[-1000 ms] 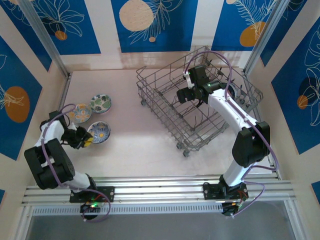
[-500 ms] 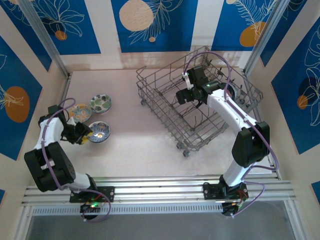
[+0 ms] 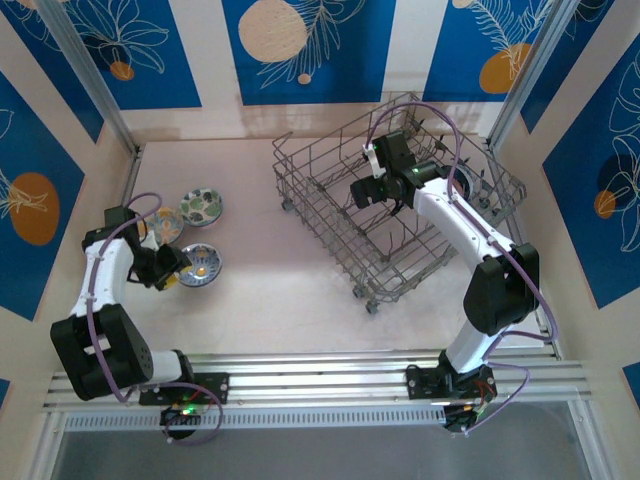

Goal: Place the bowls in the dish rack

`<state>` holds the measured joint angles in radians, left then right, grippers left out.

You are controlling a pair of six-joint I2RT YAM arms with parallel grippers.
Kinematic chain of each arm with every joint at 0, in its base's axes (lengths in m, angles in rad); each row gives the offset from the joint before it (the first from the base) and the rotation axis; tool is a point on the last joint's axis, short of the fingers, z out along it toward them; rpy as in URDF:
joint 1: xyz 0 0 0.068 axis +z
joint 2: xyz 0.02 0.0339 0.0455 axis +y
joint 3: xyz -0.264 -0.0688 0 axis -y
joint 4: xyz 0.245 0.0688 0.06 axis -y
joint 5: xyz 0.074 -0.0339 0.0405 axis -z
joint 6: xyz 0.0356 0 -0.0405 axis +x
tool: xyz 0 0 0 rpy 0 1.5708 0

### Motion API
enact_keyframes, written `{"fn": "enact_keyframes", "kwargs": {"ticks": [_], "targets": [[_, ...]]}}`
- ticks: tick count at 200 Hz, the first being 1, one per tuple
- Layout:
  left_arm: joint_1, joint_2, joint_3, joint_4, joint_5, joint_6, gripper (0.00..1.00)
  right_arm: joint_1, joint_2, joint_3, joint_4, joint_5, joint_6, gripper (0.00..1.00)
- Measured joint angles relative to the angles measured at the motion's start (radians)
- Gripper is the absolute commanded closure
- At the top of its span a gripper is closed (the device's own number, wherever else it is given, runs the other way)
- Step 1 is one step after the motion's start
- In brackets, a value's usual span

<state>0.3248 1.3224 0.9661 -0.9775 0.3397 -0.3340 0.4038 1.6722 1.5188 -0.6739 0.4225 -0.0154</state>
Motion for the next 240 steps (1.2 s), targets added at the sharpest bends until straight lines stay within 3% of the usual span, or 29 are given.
{"fn": "enact_keyframes", "kwargs": {"ticks": [123,178,240], "targets": [[0.000,0.049,0.000,0.002,-0.046,-0.057,0.56,0.003,0.000,0.000,0.000,0.000,0.000,0.01],[0.000,0.083,0.000,0.027,-0.045,-0.076,0.73,0.002,0.000,0.000,0.000,0.000,0.000,0.01],[0.000,0.108,0.000,0.035,-0.045,-0.079,0.78,0.002,0.000,0.000,0.000,0.000,0.000,0.01]]}}
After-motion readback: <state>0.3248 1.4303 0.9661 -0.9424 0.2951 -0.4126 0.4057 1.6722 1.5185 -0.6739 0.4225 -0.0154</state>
